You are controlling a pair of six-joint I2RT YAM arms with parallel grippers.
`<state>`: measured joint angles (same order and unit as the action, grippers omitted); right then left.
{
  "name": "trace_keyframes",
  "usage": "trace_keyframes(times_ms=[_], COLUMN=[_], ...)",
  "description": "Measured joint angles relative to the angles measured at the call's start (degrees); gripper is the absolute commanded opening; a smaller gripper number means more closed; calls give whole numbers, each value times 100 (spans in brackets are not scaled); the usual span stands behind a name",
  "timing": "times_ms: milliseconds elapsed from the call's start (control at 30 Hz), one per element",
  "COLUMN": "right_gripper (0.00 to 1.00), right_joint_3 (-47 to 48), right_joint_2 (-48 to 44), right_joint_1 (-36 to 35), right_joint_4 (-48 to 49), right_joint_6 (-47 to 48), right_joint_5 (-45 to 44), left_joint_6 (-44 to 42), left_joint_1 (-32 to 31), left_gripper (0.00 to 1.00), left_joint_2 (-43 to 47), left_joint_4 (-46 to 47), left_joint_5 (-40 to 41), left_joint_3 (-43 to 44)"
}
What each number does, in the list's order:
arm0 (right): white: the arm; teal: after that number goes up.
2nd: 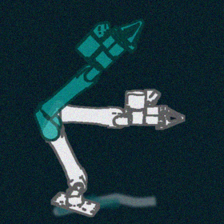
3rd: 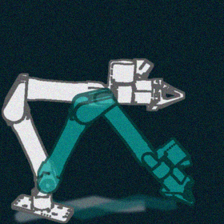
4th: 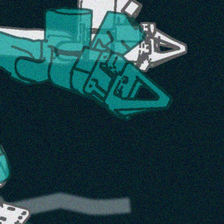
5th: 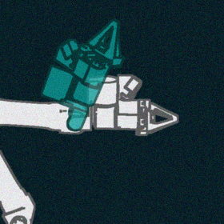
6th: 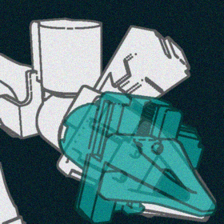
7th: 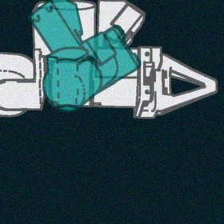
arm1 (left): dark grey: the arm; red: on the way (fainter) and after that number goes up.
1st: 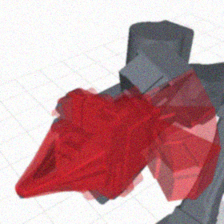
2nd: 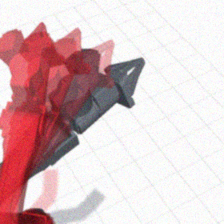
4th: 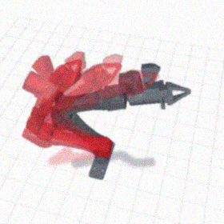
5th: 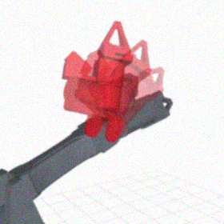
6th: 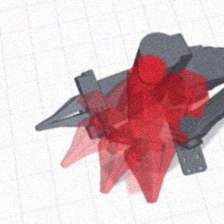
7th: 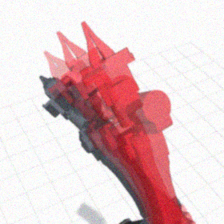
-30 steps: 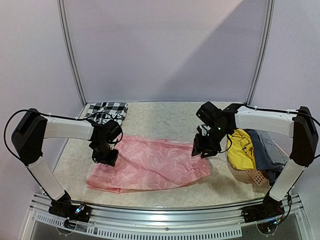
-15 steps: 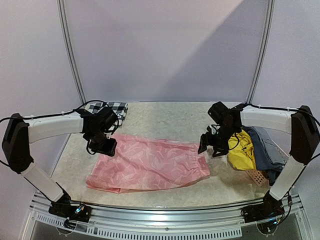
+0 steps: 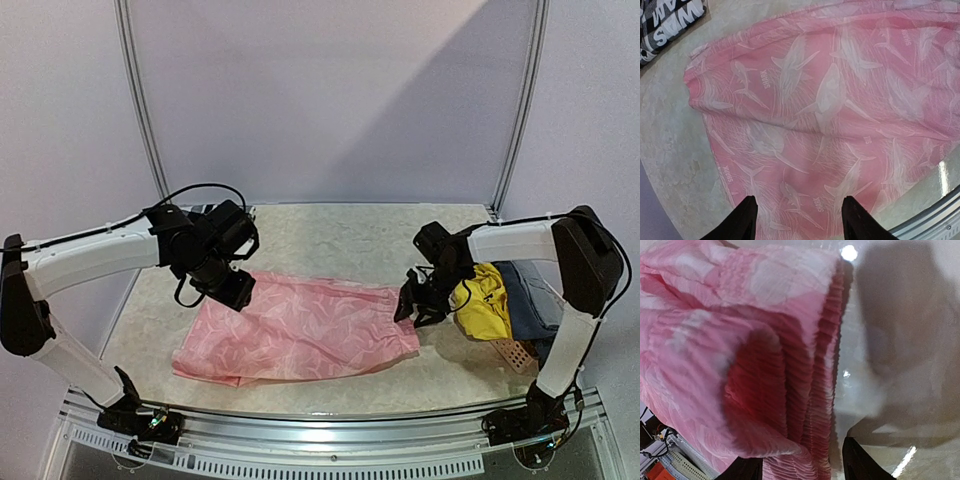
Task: Fold and stack the mixed laundry pile
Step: Pick up the rectangle-folded shorts from the center of the board.
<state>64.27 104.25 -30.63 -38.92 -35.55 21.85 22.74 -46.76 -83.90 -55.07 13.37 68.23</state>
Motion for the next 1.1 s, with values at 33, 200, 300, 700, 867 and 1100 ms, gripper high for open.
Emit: trace_keyframes(times_ms=[33, 200, 300, 700, 867, 1100], right_gripper=[50, 37, 31, 0, 0, 46], right_joint_3=[-17, -85, -232, -651, -623, -173], right_joint_2=[39, 170, 212, 356, 293, -98], right_joint_1=[28, 94, 114, 131, 129, 129], right_joint_4=[48, 391, 791, 1880, 1764, 911], right_joint_6=[0, -15, -79, -428, -538, -782], right_joint_5=[17, 234, 474, 1174, 1207, 990], left_joint_6=[-2, -26, -44, -114, -133, -435], left_joint_1=[-31, -149, -162, -225, -479, -1582], left_gripper=[59, 59, 59, 58, 59, 60], left_joint_2=[0, -2, -2, -4, -13, -315], left_joint_4=[-26, -166, -275, -437, -404, 26], left_joint_5=[15, 57, 74, 46, -127, 35], left_joint_3=[0, 20, 105, 328, 509, 990])
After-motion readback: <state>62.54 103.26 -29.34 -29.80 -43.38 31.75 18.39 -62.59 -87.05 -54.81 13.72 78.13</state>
